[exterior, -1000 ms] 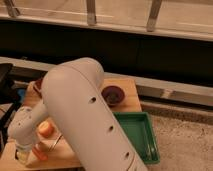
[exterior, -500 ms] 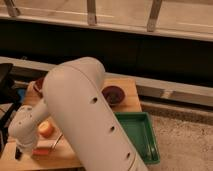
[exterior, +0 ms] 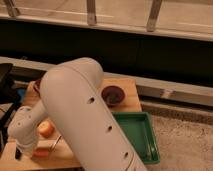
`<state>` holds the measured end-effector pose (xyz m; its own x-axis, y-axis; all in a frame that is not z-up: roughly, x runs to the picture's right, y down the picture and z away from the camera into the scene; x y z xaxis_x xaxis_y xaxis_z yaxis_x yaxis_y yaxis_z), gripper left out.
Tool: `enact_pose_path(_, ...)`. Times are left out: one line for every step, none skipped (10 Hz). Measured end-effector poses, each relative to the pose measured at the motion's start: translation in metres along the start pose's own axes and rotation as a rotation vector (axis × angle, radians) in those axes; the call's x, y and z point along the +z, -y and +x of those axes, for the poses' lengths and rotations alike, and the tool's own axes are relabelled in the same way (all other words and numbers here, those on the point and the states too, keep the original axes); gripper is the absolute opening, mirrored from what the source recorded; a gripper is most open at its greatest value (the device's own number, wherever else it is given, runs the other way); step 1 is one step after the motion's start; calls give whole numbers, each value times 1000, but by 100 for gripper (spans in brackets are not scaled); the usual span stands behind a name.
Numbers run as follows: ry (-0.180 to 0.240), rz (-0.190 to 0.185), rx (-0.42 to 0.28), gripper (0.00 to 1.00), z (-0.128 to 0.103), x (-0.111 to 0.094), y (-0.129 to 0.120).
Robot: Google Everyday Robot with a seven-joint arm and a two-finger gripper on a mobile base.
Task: Place pepper in plastic cup
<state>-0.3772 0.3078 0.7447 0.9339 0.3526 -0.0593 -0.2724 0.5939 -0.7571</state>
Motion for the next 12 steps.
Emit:
enact_pose_path(21,12,-3,0,-1,-11,5)
enact_pose_path(54,24,-3,0,-1,-30,15)
enact_pose_path(84,32,-7,0,-3,-52,22)
enact_pose_path(110,39,-13,0,-5,-72,28)
enact_pose_path(144,51,-16,0,-7,-97,38)
enact_pose_path(175,62,-17,0,-7,-118,52)
enact_pose_path(212,72,-19,0,-8,-140,68)
enact_pose_path(254,77,-19,0,-6,-161,89)
enact_pose_path(279,79,-16,0,-4,-172,101)
enact_pose_path(319,78,-4,0,2,-186,120)
enact_pose_path(359,77,25,0,13,-198,141)
enact_pose_path(389,78,42,0,20,-208,153)
